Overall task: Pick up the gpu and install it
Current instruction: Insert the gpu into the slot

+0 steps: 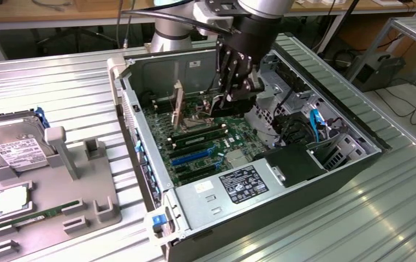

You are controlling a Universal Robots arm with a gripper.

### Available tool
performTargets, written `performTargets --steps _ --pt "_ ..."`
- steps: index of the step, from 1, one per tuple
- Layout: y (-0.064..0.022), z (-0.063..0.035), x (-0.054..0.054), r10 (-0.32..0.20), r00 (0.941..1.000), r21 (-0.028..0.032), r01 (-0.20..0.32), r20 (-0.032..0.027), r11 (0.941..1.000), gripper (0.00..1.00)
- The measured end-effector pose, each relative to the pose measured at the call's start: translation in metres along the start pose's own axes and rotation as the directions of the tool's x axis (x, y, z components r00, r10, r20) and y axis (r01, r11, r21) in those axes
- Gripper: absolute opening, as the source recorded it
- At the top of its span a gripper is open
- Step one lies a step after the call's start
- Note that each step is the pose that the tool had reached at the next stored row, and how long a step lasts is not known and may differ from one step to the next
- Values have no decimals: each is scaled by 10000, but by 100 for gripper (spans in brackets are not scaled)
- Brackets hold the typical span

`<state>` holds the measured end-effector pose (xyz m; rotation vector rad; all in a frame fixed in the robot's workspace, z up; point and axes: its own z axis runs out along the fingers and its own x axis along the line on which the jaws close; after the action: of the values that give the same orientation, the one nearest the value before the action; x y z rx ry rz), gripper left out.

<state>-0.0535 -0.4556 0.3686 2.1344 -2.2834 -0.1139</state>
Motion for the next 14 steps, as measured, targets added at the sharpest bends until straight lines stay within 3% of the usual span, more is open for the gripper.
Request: performTargets --steps 7,14 --pt "35 72 128 -140 9999 23 140 -3 9999 26" --pt "185 201 180 -213 9998 29 213 -7 9998 26"
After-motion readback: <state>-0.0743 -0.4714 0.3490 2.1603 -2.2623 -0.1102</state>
